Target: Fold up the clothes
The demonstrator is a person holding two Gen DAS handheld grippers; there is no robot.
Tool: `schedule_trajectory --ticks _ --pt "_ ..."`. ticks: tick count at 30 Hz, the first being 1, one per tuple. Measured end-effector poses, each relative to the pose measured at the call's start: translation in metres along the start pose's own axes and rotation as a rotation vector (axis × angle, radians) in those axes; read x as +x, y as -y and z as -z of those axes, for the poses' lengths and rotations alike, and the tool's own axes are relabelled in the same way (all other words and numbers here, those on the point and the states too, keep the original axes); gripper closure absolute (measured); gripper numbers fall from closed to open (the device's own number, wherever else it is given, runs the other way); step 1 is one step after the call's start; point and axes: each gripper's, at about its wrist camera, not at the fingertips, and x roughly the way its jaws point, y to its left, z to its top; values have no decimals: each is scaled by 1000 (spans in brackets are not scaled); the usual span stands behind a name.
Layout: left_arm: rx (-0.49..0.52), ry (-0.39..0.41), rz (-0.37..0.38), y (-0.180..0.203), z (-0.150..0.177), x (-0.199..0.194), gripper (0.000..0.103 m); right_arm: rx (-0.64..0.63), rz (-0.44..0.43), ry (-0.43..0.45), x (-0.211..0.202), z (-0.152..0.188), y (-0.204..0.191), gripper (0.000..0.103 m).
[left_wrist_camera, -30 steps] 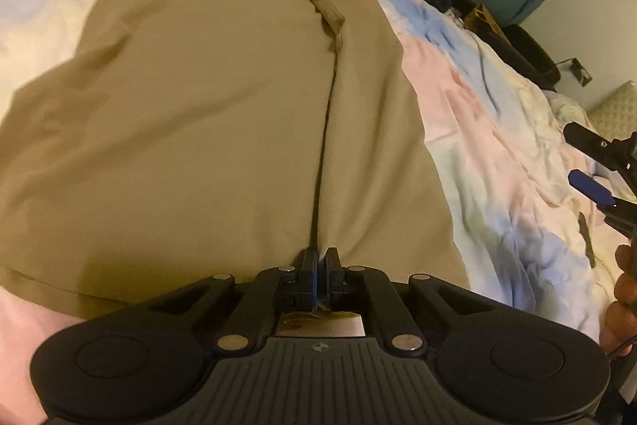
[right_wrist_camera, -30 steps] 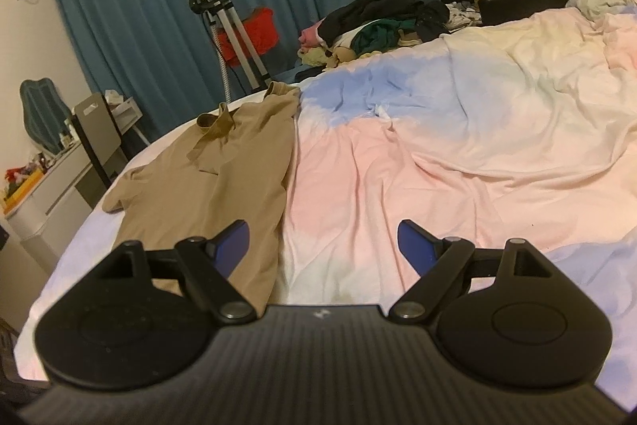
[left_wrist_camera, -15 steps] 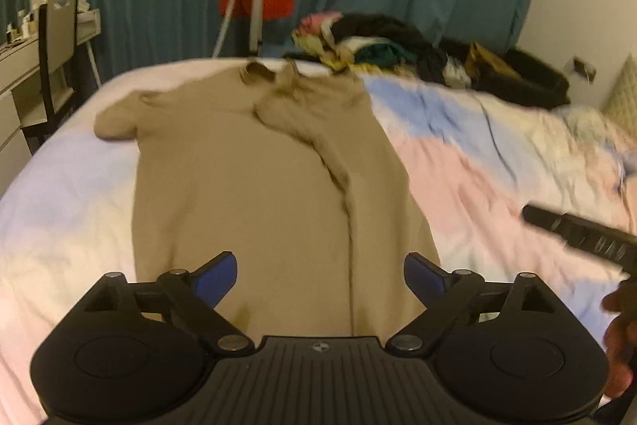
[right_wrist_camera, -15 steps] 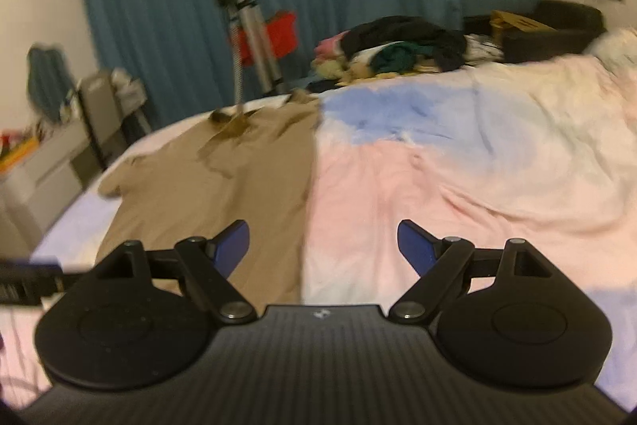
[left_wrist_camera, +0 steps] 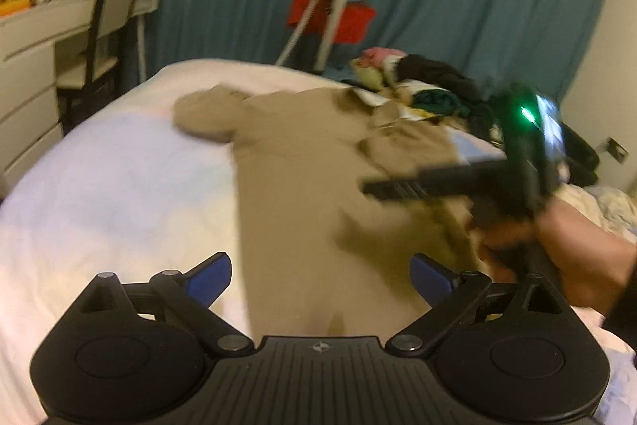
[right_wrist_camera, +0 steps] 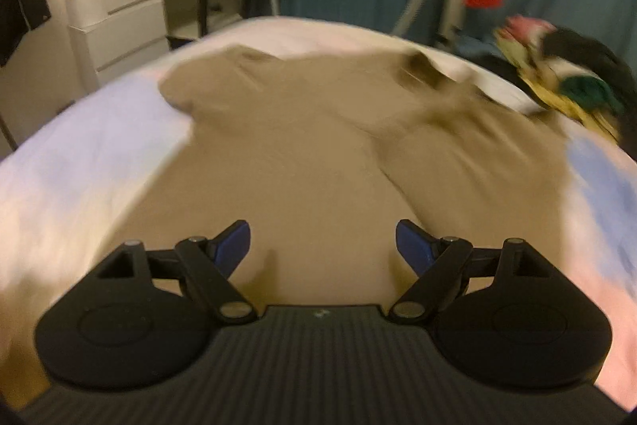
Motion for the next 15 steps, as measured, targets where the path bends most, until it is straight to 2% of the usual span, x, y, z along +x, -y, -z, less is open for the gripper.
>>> schedule_trajectory --ticks 3,4,6,10,12,13,14,15 --pt "-47 44 -28 -22 0 9 6 -31 -123 71 45 -23 -33 21" --pt "-66 58 -28 -30 0 11 6 -56 -134 81 61 -32 -45 21" --pt "-105 81 -28 -43 3 17 6 -113 -124 84 93 -46 -69 21" --pt "-272 49 -65 -76 9 34 7 -222 -57 85 148 -63 -112 21" --pt "-305 60 -79 -82 10 32 7 -255 2 118 165 -68 -124 28" --pt "-322 66 -85 -85 10 32 7 -237 19 142 170 -73 -125 35" --pt "-339 72 -92 -88 11 31 7 -206 35 154 174 -78 -124 50" --pt "-355 78 -99 -91 11 30 7 -177 53 156 178 -84 -120 61"
